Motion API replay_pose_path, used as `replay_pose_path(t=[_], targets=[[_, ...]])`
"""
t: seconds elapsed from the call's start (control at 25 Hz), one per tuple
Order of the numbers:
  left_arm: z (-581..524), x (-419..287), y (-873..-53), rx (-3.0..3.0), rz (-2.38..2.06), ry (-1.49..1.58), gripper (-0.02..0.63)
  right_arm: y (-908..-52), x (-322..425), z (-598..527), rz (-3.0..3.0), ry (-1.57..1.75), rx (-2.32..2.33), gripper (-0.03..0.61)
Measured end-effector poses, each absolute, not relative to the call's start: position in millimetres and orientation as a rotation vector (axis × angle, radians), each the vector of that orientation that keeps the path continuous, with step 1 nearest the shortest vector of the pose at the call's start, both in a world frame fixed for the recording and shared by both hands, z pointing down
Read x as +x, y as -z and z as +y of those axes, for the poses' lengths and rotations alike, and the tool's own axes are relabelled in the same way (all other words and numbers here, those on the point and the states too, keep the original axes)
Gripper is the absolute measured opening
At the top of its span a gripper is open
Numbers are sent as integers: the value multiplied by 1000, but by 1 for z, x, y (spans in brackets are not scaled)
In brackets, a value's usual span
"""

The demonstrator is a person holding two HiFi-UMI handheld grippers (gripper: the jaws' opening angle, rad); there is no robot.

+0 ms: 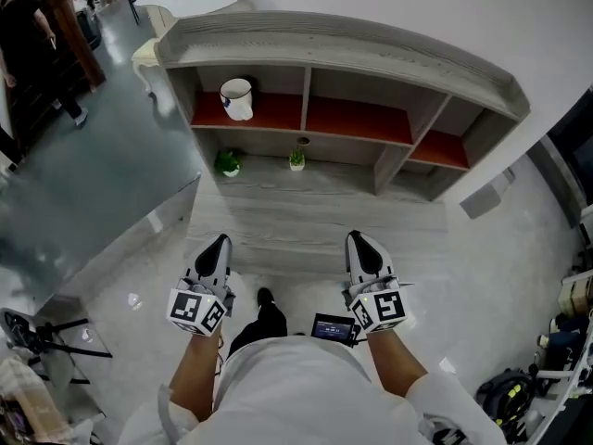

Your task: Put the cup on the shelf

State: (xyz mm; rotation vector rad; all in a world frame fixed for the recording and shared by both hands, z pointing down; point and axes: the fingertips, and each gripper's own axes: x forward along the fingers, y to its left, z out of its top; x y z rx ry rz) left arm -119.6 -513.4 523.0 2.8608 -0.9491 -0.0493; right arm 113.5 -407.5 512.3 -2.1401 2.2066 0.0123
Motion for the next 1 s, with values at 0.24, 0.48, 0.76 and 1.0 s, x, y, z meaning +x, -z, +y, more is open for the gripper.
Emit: replay_pose_path(t=[0.24,0.48,0.76,1.0], targets=[[-431,-100,-528,2879,-912,13,8,-519,125,-327,2168,-1,-2125,37],[-375,-105,-520,2915,-944,-27,9,-524,116,-280,2186,34,-2113,37],[-347,-129,-521,2898,-953,-18,9,-523,79,-259,2243,45,-2089,37],[-338,-155,-514,2896,-936,28,8,-516,44,-253,2270,36,-2102,37]])
